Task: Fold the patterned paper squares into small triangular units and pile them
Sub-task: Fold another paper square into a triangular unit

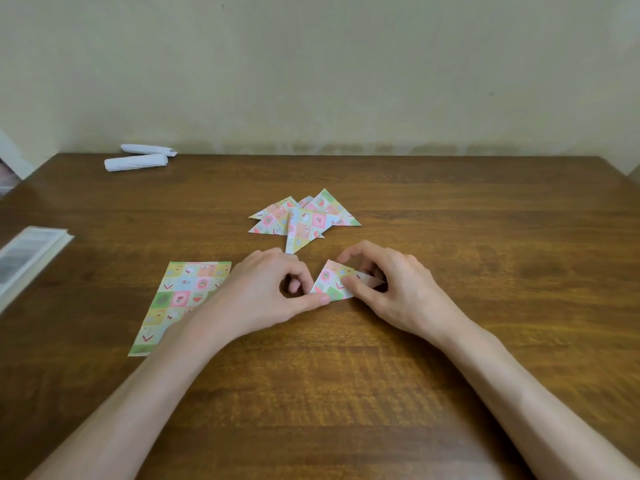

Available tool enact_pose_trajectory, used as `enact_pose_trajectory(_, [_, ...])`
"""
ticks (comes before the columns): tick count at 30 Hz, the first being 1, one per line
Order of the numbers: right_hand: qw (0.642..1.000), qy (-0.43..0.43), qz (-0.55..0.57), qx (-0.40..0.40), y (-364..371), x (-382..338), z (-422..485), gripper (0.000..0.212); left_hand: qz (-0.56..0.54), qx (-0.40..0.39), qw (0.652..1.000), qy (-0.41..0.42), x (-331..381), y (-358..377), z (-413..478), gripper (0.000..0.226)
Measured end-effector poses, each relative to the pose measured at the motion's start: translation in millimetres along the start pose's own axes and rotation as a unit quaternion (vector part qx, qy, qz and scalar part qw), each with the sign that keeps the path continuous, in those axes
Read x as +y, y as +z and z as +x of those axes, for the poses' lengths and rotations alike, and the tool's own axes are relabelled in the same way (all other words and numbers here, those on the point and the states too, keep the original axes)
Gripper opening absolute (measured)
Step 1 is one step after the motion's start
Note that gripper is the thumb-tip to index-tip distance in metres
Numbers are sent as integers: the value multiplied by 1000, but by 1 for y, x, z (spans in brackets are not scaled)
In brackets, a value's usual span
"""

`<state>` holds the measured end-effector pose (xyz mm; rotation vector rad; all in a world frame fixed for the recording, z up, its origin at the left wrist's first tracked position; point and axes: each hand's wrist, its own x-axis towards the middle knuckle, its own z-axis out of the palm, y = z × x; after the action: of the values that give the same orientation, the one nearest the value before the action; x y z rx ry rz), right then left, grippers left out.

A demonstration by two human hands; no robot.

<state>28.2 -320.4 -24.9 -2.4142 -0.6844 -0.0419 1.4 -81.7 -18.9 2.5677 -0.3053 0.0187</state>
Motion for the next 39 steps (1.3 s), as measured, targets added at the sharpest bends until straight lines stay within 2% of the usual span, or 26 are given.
enact_pose_trajectory(9, [1000, -7, 10, 9, -1, 0, 0, 15, 22, 19, 999, -16, 5, 3, -1, 37])
enact_pose_trajectory(23, [999, 30, 26, -9, -2, 2, 0, 16, 61, 33, 997, -24, 13, 6, 1, 41])
enact_pose_trajectory(27, [999, 35, 17, -10, -2, -1, -1, 16, 63, 44, 997, -4, 11, 9, -1, 38])
enact_pose_trajectory(31, [999, 40, 27, -1, -4, -5, -1, 21, 34, 69, 995, 61, 8, 12, -2, 20])
enact_pose_trajectory(35, [998, 52, 17, 31, 0, -7, -3, 26, 38, 66, 992, 97, 3, 14, 1, 33])
enact_pose_trajectory(39, [994, 75, 19, 76, 7, -9, -2, 28, 44, 69, 991, 103, 2, 16, 2, 27])
